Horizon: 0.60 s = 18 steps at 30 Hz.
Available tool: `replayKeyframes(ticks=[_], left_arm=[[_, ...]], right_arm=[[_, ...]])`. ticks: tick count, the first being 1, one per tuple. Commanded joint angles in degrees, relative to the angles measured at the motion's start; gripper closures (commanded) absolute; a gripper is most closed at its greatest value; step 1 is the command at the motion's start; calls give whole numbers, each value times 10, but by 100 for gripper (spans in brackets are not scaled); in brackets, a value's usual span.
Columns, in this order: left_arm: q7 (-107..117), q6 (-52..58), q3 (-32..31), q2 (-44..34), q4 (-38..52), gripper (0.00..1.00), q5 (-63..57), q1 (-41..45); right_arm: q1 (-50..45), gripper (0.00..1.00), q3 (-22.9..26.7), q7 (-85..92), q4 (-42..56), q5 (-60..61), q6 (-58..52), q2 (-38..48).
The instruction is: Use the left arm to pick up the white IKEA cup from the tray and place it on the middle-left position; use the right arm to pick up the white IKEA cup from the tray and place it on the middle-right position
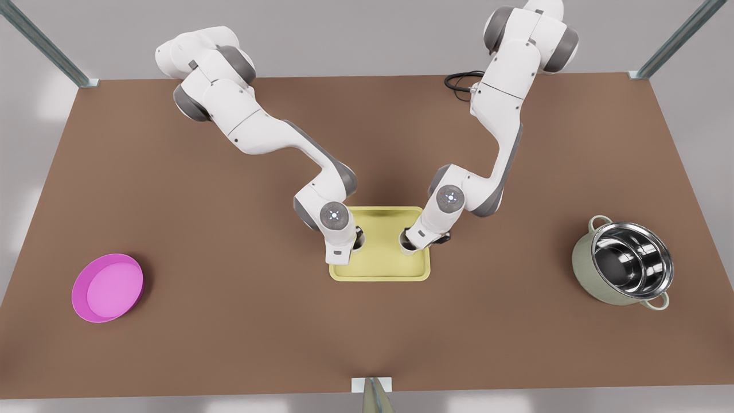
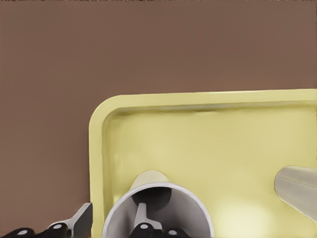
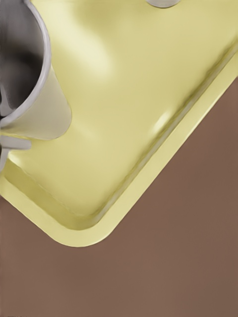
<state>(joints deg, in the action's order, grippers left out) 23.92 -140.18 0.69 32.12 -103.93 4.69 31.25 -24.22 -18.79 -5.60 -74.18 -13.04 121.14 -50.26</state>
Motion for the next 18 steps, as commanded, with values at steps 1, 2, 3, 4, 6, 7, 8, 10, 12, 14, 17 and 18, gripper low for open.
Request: replayKeyframes(ticks=[1,2,3,4,6,7,8,10,12,14,17,18], left_arm=[[20,-9,0,0,1,54,1,0],[33,-8,0,-1,6,62,1,-1],[35,-8,0,0,6,70,1,-1],[35,-5,0,-1,7,75,1,-1],[36,-1,0,-6,8,77,3,-1],[37,-1,1,-6,9,79,3,-2],[38,2,2,-9,9,79,3,-3],[20,57,5,-46,7,79,1,-16],[-51,62,5,-92,-32,79,1,-52],[-161,56,5,-138,-87,78,4,-114],[-357,53,5,-171,-137,78,53,-203],[-375,34,5,-167,-146,78,54,-211]], right_arm=[[0,77,0,-3,1,0,0,2],[0,79,-1,-3,1,0,0,2],[0,81,0,-3,2,1,-6,4],[1,81,0,-2,2,1,-6,5],[4,83,0,-1,2,4,-8,13],[9,83,-4,-1,2,4,-13,20],[19,86,-9,0,2,5,-24,28],[61,86,-37,3,3,11,-46,39],[149,88,-91,3,4,6,-71,49],[181,88,-92,30,14,3,-98,73],[235,88,-92,153,43,2,-162,76],[254,88,-92,188,44,2,-167,76]])
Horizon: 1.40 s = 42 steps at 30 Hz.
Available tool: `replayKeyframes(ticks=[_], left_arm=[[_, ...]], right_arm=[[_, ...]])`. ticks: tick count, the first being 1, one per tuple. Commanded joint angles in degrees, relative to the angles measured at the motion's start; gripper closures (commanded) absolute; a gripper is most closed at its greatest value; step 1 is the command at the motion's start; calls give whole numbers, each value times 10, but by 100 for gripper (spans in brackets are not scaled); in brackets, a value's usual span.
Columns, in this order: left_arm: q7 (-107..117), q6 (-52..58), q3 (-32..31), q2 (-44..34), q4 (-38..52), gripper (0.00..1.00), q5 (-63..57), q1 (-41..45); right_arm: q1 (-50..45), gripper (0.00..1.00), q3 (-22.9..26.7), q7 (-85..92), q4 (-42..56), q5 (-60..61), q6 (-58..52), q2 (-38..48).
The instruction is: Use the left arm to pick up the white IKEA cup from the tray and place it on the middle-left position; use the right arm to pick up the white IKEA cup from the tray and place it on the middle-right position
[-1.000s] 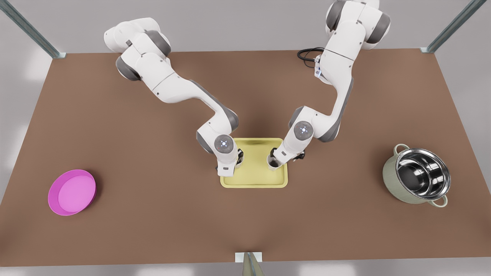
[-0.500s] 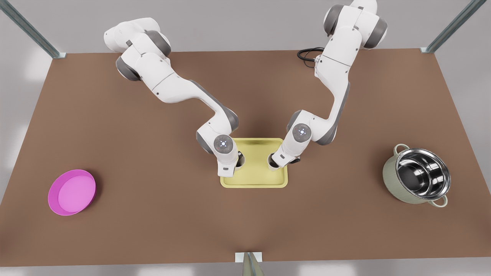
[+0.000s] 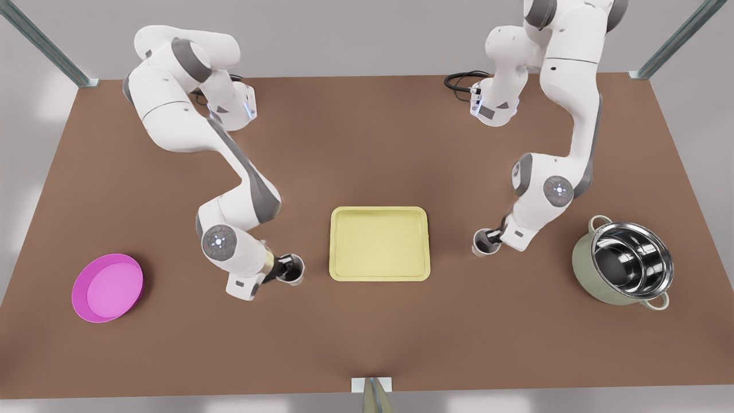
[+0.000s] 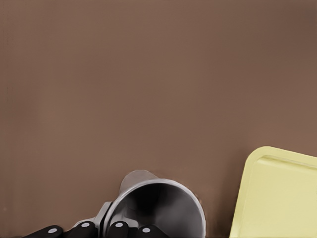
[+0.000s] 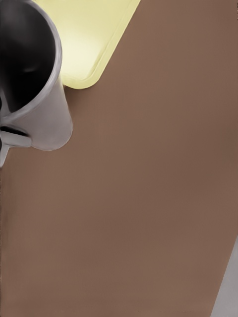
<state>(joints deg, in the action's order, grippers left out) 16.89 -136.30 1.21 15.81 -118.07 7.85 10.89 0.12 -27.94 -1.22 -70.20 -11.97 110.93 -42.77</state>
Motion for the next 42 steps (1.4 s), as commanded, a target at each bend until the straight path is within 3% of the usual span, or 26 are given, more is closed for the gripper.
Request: replayKeyframes(ticks=[1,7,13,14,15,18,19,20,21,23,25,26,30,32,40,42], left_arm=[[-329,-24,0,-2,-21,78,23,-17],[-403,-91,0,46,-25,78,59,-45],[-441,-102,0,52,-25,78,93,-49],[-441,-102,0,50,-25,7,92,-49],[-441,-101,0,50,-25,0,91,-49],[-437,-96,2,41,-19,0,89,-49],[-409,-21,12,-3,-4,0,84,-49],[-343,125,24,-41,56,0,22,-49],[-246,277,22,-48,145,0,-12,-48],[-100,444,26,-53,253,0,-13,-46],[-128,424,18,-109,253,0,-81,-44],[-136,360,14,-119,231,0,-86,-43],[-140,425,20,-46,340,0,-78,-47],[-140,424,19,-45,337,0,-79,-47],[-139,423,19,-42,334,0,-80,-46],[-139,423,19,-42,334,0,-79,-46]], right_arm=[[16,88,4,191,4,-7,-65,2],[18,88,133,455,33,1,-41,13],[38,88,201,574,32,21,64,-7],[48,88,206,598,31,22,101,-15],[57,88,207,603,31,24,112,-21],[82,88,206,645,32,69,166,-46],[83,88,206,664,32,96,172,-50],[83,88,206,671,31,97,192,-59],[87,88,206,675,31,97,207,-68],[88,88,206,675,31,100,217,-79],[87,88,205,680,23,131,215,-86],[87,88,205,681,17,132,209,-86],[86,88,204,680,16,152,163,-86],[86,80,204,680,16,152,163,-86],[86,80,204,679,10,152,115,-86],[86,73,204,678,10,152,115,-86]])
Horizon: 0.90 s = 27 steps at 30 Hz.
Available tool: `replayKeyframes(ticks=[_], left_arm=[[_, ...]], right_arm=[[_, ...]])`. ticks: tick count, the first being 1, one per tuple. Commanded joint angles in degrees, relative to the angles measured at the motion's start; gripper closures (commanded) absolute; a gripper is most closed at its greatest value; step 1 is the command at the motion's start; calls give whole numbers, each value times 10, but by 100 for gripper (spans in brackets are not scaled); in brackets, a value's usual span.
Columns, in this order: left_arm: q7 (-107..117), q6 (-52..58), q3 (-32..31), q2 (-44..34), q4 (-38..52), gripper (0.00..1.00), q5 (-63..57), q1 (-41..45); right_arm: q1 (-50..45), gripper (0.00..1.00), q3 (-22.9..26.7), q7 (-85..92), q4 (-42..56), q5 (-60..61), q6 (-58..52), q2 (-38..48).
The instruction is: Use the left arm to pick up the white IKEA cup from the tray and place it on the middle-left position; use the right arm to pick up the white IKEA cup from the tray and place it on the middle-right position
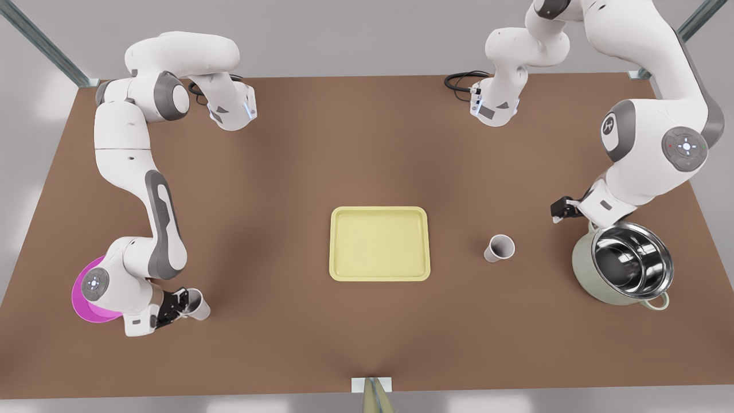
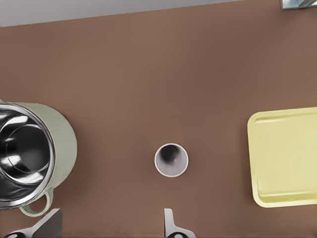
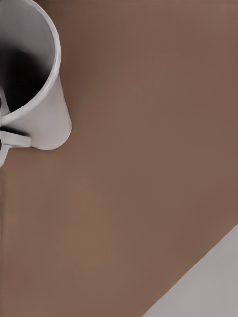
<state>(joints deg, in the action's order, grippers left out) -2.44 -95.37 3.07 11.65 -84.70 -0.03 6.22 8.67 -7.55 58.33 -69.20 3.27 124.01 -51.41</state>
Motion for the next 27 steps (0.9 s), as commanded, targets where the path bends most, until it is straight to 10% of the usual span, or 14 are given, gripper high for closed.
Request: replayKeyframes(ticks=[1,16,19,21,27], left_arm=[[57,13,0,-1,-1,0,-1,2],[78,1,-4,12,4,0,-3,12],[78,1,-4,12,4,0,-3,13],[78,1,-4,12,4,0,-1,12],[96,1,-4,12,4,0,1,13]], right_arm=[[-1,64,0,82,0,0,-17,1],[-41,54,-5,-68,13,-76,-237,177],[-41,0,6,-479,13,-75,-267,221],[-36,0,10,-761,14,-85,-272,236],[-36,0,6,-707,14,-85,-312,258]])
